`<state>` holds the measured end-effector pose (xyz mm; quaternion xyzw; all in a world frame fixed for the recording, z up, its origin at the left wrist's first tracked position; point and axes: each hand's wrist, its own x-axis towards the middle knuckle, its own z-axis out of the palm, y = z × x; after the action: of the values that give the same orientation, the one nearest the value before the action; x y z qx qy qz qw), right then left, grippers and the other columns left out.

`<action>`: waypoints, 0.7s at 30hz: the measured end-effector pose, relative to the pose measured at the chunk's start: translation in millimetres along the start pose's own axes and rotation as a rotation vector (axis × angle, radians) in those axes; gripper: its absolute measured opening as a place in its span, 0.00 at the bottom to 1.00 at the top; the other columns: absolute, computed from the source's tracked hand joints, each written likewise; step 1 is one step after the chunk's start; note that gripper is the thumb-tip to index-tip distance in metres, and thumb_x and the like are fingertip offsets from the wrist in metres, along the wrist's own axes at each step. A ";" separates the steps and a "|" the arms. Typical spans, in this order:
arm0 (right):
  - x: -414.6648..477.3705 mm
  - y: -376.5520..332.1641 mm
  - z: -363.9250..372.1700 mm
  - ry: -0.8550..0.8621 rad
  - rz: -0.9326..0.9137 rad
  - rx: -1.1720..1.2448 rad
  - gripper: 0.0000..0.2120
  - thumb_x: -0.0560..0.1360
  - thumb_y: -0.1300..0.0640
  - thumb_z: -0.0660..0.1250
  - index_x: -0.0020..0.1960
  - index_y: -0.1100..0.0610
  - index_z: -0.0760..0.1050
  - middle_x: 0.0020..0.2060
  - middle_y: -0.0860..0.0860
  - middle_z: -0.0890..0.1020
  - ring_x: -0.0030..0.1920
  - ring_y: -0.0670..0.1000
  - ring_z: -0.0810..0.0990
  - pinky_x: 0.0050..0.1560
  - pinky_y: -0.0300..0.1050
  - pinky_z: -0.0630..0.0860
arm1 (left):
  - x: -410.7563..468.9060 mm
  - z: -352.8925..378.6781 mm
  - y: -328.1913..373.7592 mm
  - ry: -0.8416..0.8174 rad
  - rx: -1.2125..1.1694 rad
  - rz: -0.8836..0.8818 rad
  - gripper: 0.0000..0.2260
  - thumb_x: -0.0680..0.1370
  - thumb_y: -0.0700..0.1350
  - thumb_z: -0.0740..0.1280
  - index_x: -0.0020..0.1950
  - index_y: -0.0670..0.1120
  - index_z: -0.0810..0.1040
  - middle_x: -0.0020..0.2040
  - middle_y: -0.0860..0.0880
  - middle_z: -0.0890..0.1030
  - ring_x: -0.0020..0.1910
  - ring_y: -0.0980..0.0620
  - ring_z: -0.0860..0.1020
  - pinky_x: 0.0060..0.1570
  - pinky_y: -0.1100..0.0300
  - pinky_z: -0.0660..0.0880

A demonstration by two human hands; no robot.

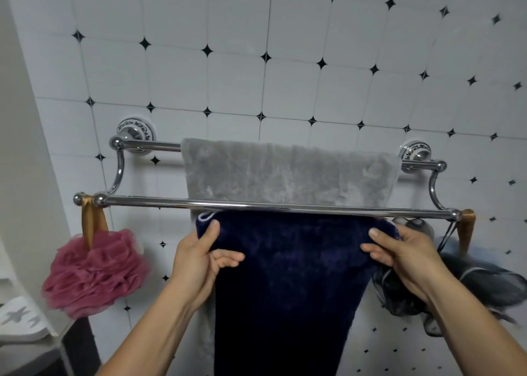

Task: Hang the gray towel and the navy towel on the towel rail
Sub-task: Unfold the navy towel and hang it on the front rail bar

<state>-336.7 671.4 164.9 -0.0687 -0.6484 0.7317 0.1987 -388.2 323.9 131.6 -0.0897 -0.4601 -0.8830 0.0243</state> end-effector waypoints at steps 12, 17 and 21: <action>-11.7 19.3 -2.5 -0.124 0.209 0.080 0.11 0.71 0.60 0.71 0.53 0.58 0.76 0.48 0.56 0.86 0.44 0.63 0.86 0.32 0.44 0.82 | 12.1 18.7 30.9 -0.057 -0.156 0.085 0.10 0.83 0.39 0.53 0.50 0.39 0.73 0.40 0.39 0.85 0.35 0.37 0.84 0.32 0.56 0.81; -20.4 39.5 -5.7 -0.211 0.319 -0.099 0.17 0.71 0.67 0.71 0.60 0.61 0.78 0.48 0.59 0.86 0.45 0.60 0.86 0.31 0.42 0.80 | 17.5 19.0 35.2 -0.119 -0.265 0.071 0.12 0.82 0.38 0.55 0.43 0.45 0.74 0.40 0.39 0.83 0.38 0.39 0.84 0.39 0.54 0.82; -18.3 45.6 -1.8 -0.196 0.380 0.052 0.11 0.80 0.63 0.61 0.60 0.56 0.77 0.52 0.59 0.85 0.48 0.65 0.85 0.29 0.45 0.81 | 22.9 19.9 36.1 -0.153 -0.333 0.075 0.10 0.78 0.38 0.60 0.41 0.47 0.78 0.47 0.45 0.79 0.43 0.43 0.84 0.43 0.54 0.82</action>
<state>-328.5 662.4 117.3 -0.1128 -0.6208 0.7758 -0.0050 -403.4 320.3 176.0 -0.1764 -0.3042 -0.9361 0.0070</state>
